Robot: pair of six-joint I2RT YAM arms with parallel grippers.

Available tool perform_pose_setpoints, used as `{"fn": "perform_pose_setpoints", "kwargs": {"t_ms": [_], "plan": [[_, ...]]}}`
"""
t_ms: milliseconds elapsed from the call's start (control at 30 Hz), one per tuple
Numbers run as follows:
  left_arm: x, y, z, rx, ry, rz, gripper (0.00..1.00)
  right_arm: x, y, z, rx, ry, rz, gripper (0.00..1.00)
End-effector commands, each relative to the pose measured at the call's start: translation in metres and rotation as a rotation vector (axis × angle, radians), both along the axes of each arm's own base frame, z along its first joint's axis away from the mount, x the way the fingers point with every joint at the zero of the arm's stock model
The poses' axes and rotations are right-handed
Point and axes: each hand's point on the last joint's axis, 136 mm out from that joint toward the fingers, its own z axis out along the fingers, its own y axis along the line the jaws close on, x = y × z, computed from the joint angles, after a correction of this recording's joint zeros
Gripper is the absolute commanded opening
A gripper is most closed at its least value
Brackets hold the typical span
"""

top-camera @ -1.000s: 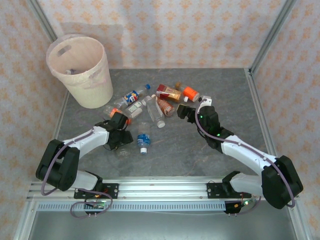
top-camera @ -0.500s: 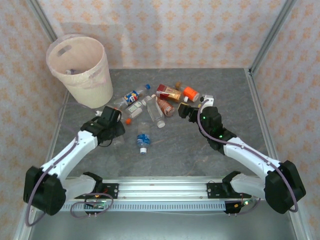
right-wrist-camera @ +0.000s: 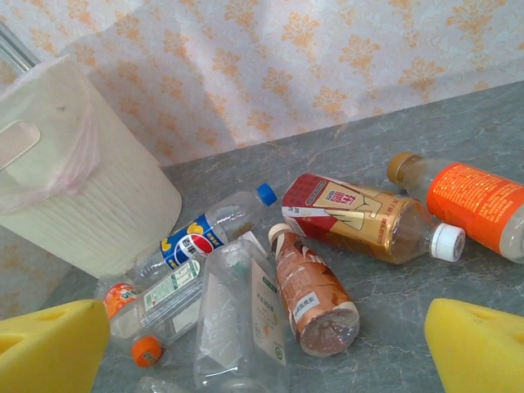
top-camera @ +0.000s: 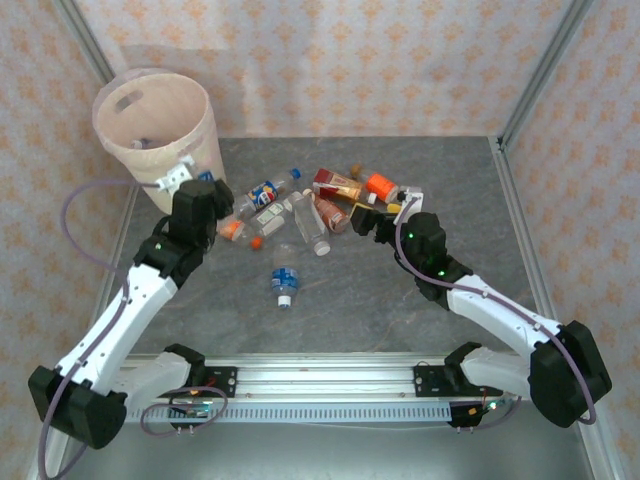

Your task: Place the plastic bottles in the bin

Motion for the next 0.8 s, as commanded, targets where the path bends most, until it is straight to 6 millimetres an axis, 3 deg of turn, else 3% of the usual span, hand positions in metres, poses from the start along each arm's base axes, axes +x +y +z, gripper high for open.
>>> {"fn": "perform_pose_setpoints", "kwargs": {"t_ms": [0, 133, 300, 533, 767], "plan": [[0.019, 0.025, 0.092, 0.075, -0.243, 0.109, 0.37, -0.004, -0.001, 0.02, 0.046, -0.047, 0.009, 0.99], [0.039, 0.047, 0.134, 0.124, -0.302, 0.16, 0.37, -0.007, -0.009, 0.02, 0.047, -0.052, -0.019, 0.99], [0.057, 0.101, 0.158, 0.166, -0.377, 0.335, 0.37, -0.011, -0.015, 0.021, 0.04, -0.055, -0.037, 0.99], [0.074, 0.175, 0.154, 0.156, -0.394, 0.503, 0.38, -0.014, -0.021, 0.025, 0.049, -0.057, -0.059, 0.99], [0.101, 0.215, 0.119, 0.195, -0.222, 0.547, 0.39, -0.015, -0.025, 0.027, 0.053, -0.055, -0.076, 0.99]]}}
